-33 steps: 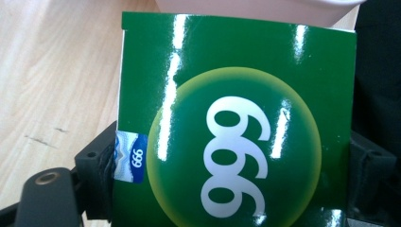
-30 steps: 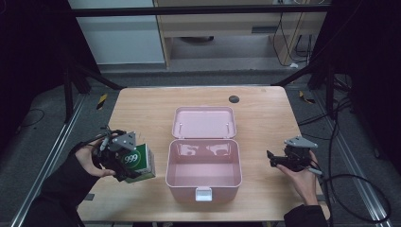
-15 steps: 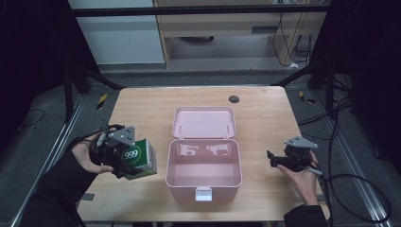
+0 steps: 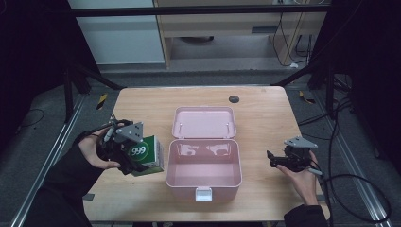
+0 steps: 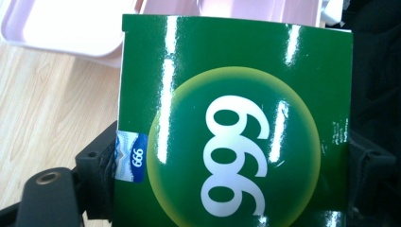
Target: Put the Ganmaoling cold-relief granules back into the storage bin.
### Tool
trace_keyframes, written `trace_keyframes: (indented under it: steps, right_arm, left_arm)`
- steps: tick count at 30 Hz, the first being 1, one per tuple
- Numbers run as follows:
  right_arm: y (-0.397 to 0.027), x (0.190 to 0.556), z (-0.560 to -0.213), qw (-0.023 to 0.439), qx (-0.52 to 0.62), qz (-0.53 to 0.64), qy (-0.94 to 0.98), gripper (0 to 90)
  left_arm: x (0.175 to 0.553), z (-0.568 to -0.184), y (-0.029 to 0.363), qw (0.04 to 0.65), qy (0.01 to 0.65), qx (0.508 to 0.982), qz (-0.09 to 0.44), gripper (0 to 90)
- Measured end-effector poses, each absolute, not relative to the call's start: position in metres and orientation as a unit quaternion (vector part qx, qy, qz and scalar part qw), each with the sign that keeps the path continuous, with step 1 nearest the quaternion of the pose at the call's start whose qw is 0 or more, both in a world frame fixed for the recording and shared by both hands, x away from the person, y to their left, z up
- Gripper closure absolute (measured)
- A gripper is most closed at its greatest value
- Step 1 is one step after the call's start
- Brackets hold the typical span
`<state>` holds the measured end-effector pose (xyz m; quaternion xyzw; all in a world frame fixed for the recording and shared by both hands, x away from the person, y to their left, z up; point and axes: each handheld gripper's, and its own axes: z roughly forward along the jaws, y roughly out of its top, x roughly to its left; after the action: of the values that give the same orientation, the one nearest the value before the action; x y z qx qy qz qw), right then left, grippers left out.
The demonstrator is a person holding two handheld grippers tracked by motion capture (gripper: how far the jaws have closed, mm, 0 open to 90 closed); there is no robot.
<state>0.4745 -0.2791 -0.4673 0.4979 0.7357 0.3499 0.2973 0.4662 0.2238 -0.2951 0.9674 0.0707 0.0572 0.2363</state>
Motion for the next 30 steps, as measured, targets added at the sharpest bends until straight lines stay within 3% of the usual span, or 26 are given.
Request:
trace_keyframes:
  steps: [30]
  right_arm:
    - [-0.28,0.472,-0.471,0.29,0.501,0.35,0.737,6.0]
  left_arm:
    - [0.465,-0.277,0.167,0.228,0.017,0.972,0.053,14.7]
